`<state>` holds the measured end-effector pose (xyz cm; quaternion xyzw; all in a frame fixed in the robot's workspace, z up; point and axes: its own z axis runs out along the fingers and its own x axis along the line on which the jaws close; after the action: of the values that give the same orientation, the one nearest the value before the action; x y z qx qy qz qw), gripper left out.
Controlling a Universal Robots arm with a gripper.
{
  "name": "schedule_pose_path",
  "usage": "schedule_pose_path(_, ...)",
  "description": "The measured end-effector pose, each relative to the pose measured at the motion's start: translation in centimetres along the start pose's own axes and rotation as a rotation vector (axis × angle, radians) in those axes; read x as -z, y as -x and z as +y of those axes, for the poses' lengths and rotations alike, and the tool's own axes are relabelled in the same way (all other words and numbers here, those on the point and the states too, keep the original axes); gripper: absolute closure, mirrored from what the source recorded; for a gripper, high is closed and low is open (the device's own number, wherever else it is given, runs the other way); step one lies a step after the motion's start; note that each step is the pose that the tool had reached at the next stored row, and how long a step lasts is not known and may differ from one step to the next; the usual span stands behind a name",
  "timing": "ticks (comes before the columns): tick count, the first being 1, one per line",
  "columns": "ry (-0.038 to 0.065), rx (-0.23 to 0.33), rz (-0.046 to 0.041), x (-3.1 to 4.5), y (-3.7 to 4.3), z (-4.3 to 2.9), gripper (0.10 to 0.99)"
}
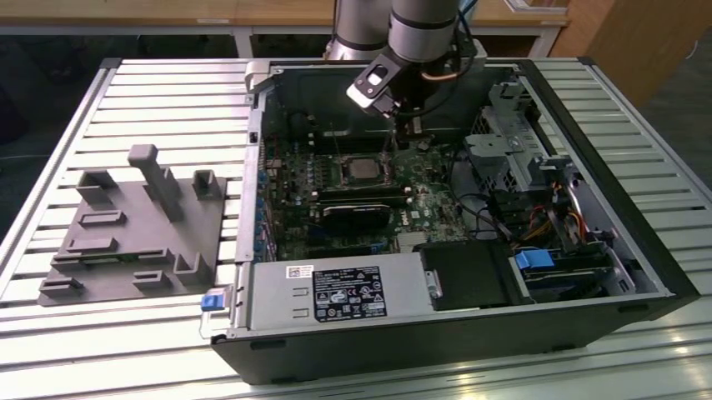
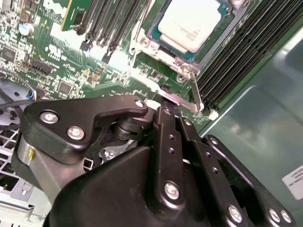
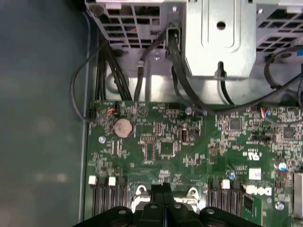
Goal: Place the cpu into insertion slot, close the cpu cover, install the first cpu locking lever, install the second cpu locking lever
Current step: 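Close the cpu cover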
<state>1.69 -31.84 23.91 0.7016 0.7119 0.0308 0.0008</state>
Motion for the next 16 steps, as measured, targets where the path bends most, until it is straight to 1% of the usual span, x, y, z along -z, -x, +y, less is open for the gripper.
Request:
schedule_pose_path(6, 0.0, 0.0, -0.0002, -0.02, -0.02, -1.29, 0.98)
schedule_pose_path(13, 0.0, 0.0, -0.0001, -0.22, -0.03, -2.69, 0.98)
schedule_pose_path(16, 0.0, 0.0, -0.0001, -0.34, -0.02, -3.11, 0.98)
